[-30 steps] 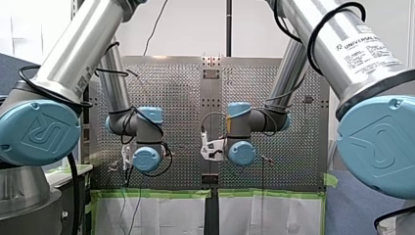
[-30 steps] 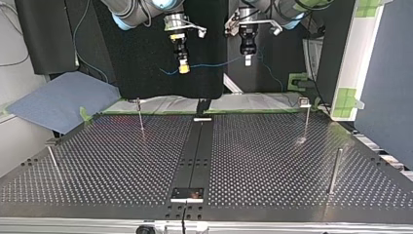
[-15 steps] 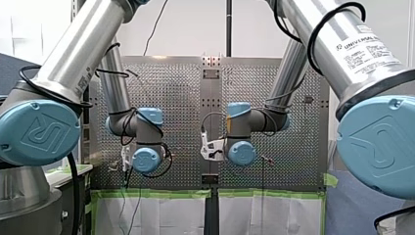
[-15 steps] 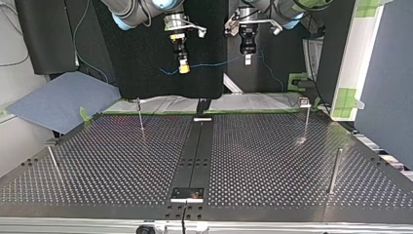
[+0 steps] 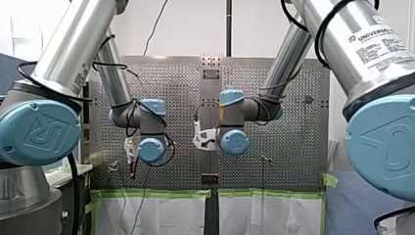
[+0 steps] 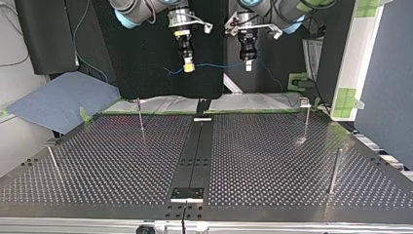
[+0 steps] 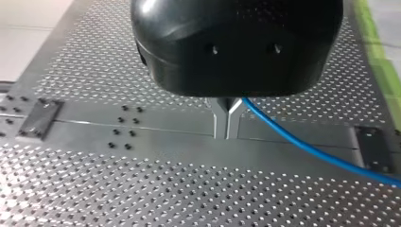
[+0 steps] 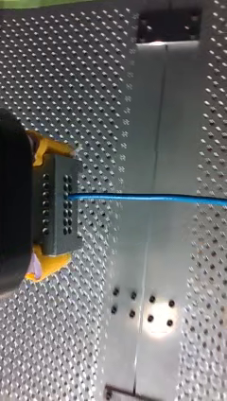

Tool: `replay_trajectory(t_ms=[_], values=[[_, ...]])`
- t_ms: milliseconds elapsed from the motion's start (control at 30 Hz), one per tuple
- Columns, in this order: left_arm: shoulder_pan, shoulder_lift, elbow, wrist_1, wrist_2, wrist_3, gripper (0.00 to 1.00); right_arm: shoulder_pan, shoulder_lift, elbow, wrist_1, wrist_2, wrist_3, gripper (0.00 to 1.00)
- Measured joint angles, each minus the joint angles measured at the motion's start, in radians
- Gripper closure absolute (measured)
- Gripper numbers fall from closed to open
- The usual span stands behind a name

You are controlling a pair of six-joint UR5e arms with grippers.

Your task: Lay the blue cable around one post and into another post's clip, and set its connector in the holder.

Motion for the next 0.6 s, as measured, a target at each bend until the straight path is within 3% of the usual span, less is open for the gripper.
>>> replay_trajectory(t_ms=[167,433,600], values=[[0.005,0.048,0.005,-0.047,0.012,0.004,1.0,0.003,-0.04,-0.023,0.041,-0.012,0.022,1.0],[0.02,0.117,0.05,-0.117,0.021,-0.007,1.0,0.002,-0.102,-0.087,0.107,-0.021,0.028,1.0],[0.035,0.157,0.062,-0.149,0.019,-0.037,1.0,-0.004,-0.138,-0.127,0.149,-0.022,0.045,1.0]])
